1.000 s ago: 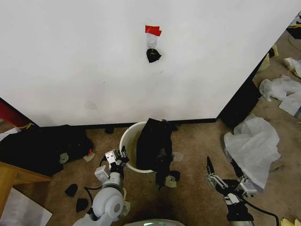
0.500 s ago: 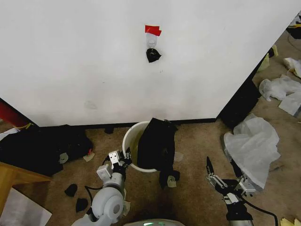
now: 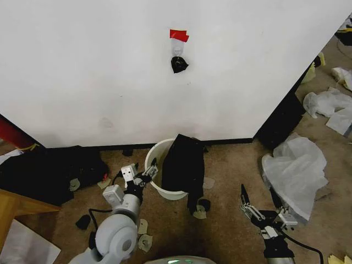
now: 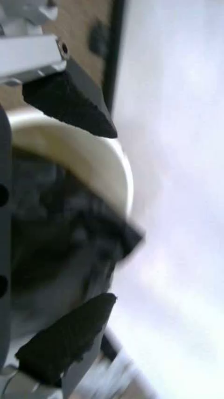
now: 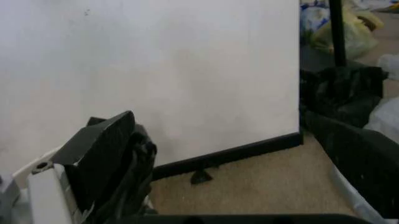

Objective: Place the garbage bag over the trash bin.

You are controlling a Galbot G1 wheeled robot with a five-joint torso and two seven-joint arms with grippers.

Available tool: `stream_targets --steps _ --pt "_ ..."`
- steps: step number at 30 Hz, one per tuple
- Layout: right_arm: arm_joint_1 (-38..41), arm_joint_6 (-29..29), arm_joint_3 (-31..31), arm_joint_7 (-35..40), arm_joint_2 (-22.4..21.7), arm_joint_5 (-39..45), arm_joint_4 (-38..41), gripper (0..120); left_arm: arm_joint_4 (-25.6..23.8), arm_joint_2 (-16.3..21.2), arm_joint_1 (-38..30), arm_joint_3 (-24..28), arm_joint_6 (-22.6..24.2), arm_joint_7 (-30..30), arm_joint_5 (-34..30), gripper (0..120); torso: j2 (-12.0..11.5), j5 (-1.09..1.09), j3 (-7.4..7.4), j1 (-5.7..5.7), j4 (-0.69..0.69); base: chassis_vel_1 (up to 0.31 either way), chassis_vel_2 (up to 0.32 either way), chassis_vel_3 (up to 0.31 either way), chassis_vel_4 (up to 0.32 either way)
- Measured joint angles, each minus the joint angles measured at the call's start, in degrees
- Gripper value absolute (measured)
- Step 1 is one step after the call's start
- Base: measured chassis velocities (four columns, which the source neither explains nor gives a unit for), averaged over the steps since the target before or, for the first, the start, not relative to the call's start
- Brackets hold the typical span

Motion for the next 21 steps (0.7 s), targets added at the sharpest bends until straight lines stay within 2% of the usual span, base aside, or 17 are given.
stream_targets --steps 2,6,8,11,13,14,18,21 --pt "0.14 -0.11 0.19 0.18 0.01 0.21 -0.02 100 -1.16 1.31 0.19 0.69 0.46 1.38 0.68 100 0.0 -0.01 0.0 0.0 0.0 0.0 0.0 0.0 0.0" --pt "1.15 -1.33 0.9 1.26 0.55 0.74 0.06 100 -4.03 7.46 -1.9 4.94 2.97 6.71 1.97 100 0.0 -0.01 0.0 0.0 0.0 0.0 0.0 0.0 0.0" --pt "1.35 -1.62 1.02 1.48 0.78 0.75 0.15 100 -4.03 8.3 -3.24 5.66 3.53 7.38 2.11 100 0.0 -0.01 0.0 0.0 0.0 0.0 0.0 0.0 0.0" --pt "1.81 -2.53 1.27 2.03 1.37 0.68 0.49 100 -2.81 9.82 -10.54 9.09 6.68 7.88 1.86 100 0.0 -0.01 0.0 0.0 0.0 0.0 0.0 0.0 0.0" --pt "2.12 -2.99 1.36 2.27 1.87 0.37 0.5 100 -0.8 9.8 -17.22 13.01 10.34 7.21 1.39 100 0.0 0.0 0.0 0.0 -0.02 0.0 0.0 0.0 0.0" --pt "2.12 -2.99 1.36 2.27 1.87 0.37 0.5 100 -0.8 9.8 -17.22 13.01 10.34 7.21 1.39 100 0.0 0.0 0.0 0.0 -0.02 0.0 0.0 0.0 0.0" --pt "2.49 -3.43 1.52 2.55 2.41 -0.08 0.04 100 2.85 6.97 -27.93 21.87 19.6 1.4 -5.93 100 0.0 -0.01 0.01 0.0 -0.01 0.0 0.0 0.0 0.0" --pt "2.5 -3.46 1.57 2.59 2.48 -0.12 -0.08 100 3.49 6.16 -29.44 23.21 21.17 0.18 -6.87 100 0.0 0.0 0.01 0.0 -0.02 0.0 0.0 0.0 0.0"
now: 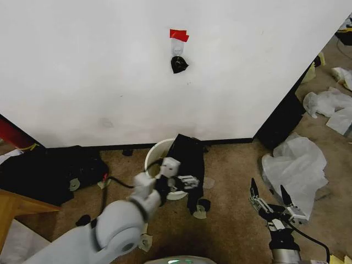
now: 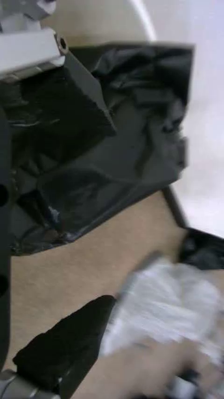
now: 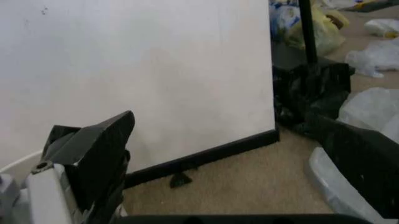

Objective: Place the garbage bag over the trash bin.

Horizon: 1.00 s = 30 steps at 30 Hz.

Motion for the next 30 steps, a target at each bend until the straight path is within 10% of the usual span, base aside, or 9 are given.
stream_targets --steps 5,16,30 --pt "0.01 -0.08 0.35 0.06 0.03 0.1 -0.57 100 3.48 -4.3 -5.19 5.3 7.46 -8.78 -3.04 100 0.0 0.01 0.0 0.0 0.01 0.0 0.0 0.0 0.0" --pt "0.5 -0.88 0.41 0.04 -0.64 0.73 -1.58 100 4.73 -7.93 -5.43 7.11 6.37 -12.58 -2.64 95 0.0 0.01 0.0 0.0 0.02 0.0 0.0 0.0 0.0" --pt "0.56 -1.87 1.73 -0.18 -2.09 3.55 -1.46 100 12.27 -12.38 -5.44 10.92 6.0 -9.9 14.14 42 0.0 0.01 -0.01 0.0 0.01 0.0 0.0 0.0 0.0"
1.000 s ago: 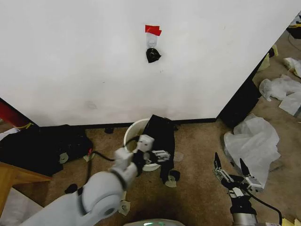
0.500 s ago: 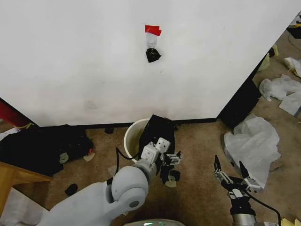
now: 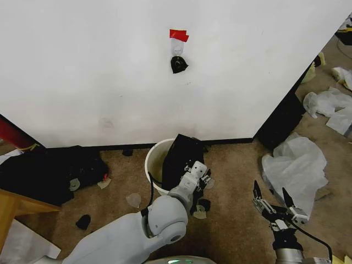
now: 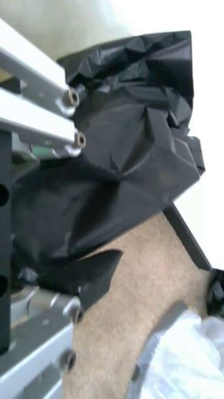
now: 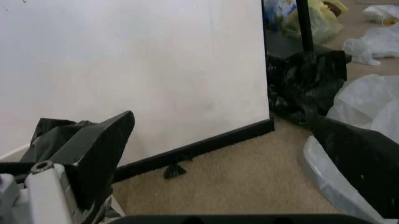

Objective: Place the garbage bag over the trash bin.

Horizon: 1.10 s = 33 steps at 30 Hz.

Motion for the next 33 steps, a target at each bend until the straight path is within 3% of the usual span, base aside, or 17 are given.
stream_targets --steps 12,18,25,31,33 --pt "0.43 -0.39 -0.8 -0.06 -0.07 -0.13 -0.32 100 0.09 0.25 0.6 -0.78 -0.09 -1.23 -0.39 0 0.0 -0.01 0.0 0.0 0.0 0.0 0.0 0.0 0.0" --pt "0.56 -0.71 -1.24 -0.04 -1.0 -0.13 -0.66 100 -0.53 0.77 1.87 -1.96 -0.17 -1.55 -0.74 0 0.0 0.0 0.0 0.0 0.0 0.0 0.0 0.0 0.0" --pt "2.28 -4.42 -3.6 0.62 -4.87 0.31 0.75 100 -3.06 4.43 3.95 -5.21 -0.97 -1.47 -1.13 0 0.01 -0.02 0.0 0.0 0.0 0.0 0.0 0.0 0.0" --pt "11.46 -14.11 -9.01 5.18 -15.53 2.36 1.97 100 -4.15 6.16 5.08 -7.06 -2.37 -1.23 -1.6 0 0.01 -0.01 0.0 0.0 0.0 0.0 0.0 0.0 0.0" --pt "13.2 -15.74 -9.9 6.08 -16.67 3.58 1.98 100 -4.3 6.19 5.27 -7.16 -2.4 -1.22 -1.6 0 0.0 -0.01 0.0 0.0 0.03 0.0 0.0 0.0 0.0"
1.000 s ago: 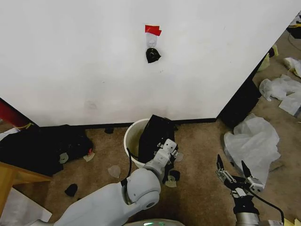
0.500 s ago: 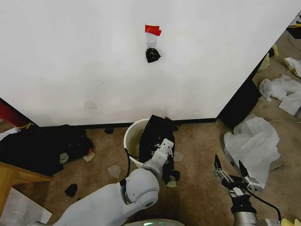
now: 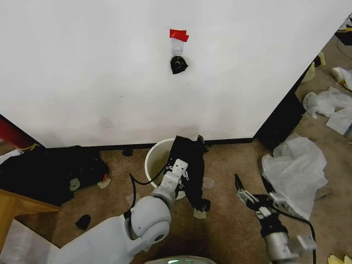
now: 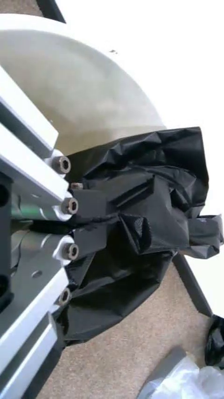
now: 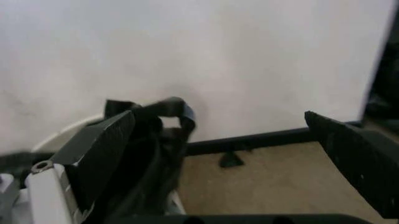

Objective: Place the garbage bag over the trash bin.

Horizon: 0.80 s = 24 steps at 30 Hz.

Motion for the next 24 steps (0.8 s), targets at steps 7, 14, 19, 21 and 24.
stream_targets --steps 7,14,19,21,24 --pt "7.21 -9.99 -3.51 5.44 -3.87 7.39 -0.91 100 2.25 -2.19 -4.45 2.95 -0.77 0.47 -0.99 0 0.0 -0.01 0.0 0.0 -0.08 0.0 0.0 0.0 0.0" --pt "14.46 -16.51 -9.41 10.75 -5.14 12.6 -3.74 100 3.01 -3.14 -6.53 3.52 -0.89 0.31 -1.24 0 0.0 0.0 0.01 0.0 -0.01 0.0 0.0 0.0 0.0" --pt "21.16 -18.8 -13.17 12.25 -5.21 15.66 -6.61 100 2.01 -1.37 -5.95 2.69 -0.64 0.21 -2.26 0 0.0 0.01 0.0 0.0 -0.02 0.0 0.0 0.0 0.0" --pt "22.56 -19.13 -14.08 12.42 -5.26 15.97 -7.27 100 1.57 -0.92 -5.52 2.42 -0.5 0.1 -2.84 0 0.0 -0.01 0.01 0.0 -0.02 0.0 0.0 0.0 0.0" --pt "26.66 -20.23 -16.17 12.71 -5.72 17.53 -9.16 100 0.21 0.33 -4.14 1.79 -0.21 0.01 -4.35 0 0.0 0.0 0.0 0.0 -0.02 0.0 0.0 0.0 0.0"
